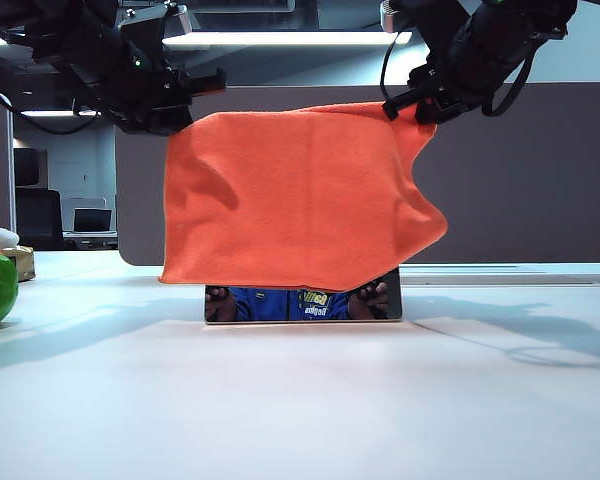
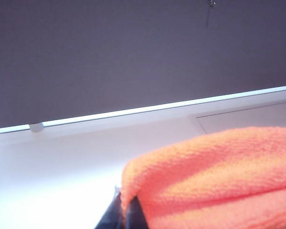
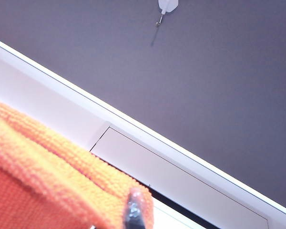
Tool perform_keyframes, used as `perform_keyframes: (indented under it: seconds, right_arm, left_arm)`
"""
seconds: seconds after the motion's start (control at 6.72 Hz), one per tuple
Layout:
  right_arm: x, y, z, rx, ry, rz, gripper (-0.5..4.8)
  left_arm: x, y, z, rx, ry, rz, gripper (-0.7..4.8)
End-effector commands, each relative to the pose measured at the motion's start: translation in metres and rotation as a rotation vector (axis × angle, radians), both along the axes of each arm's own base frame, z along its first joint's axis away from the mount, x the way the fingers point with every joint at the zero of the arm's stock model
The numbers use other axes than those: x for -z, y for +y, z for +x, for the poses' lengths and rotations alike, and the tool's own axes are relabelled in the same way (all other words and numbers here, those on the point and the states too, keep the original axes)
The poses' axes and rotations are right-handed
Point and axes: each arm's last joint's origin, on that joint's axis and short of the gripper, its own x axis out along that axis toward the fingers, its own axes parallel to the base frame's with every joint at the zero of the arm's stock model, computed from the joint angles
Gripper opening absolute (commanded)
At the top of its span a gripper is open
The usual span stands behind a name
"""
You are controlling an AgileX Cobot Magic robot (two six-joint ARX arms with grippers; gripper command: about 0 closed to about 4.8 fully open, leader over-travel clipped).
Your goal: Pick up the cloth from the table and use it to cover the mirror.
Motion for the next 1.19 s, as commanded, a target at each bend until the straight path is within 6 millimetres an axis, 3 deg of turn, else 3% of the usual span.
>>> perform_keyframes:
  seconds: [0.15, 0.45, 0.74, 0.89, 1.04, 1.19]
  right_arm:
    - [-0.0138, -0.0016, 0.0014, 0.021, -0.111, 0.048, 0.13]
    - [-0.0157, -0.001, 0.0014, 0.004, -0.127, 0.056, 0.13]
    - [-0.0104, -0.0011, 0.0011, 0.002, -0.077, 0.037, 1.49]
    - [-0.0092, -0.0012, 0.001, 0.003, -0.065, 0.032, 1.49]
    - [-0.0071, -0.0012, 0.0007, 0.003, -0.044, 0.023, 1.49]
    - [-0.01, -0.001, 0.0009, 0.003, -0.071, 0.033, 1.5]
  left_arm:
    - [-0.0075, 0.0033, 0.0014, -0.042, -0.056, -0.017, -0.06]
    - [-0.0107, 0.0032, 0.0016, -0.042, -0.086, -0.028, -0.06]
    - [-0.012, 0.0031, 0.0017, -0.042, -0.1, -0.033, -0.05]
    - [-0.0122, 0.003, 0.0017, -0.038, -0.101, -0.034, -0.03]
    - [-0.012, 0.0015, 0.0012, 0.013, -0.096, -0.039, 2.52]
    - [-0.0122, 0.0015, 0.0011, 0.013, -0.097, -0.04, 2.59]
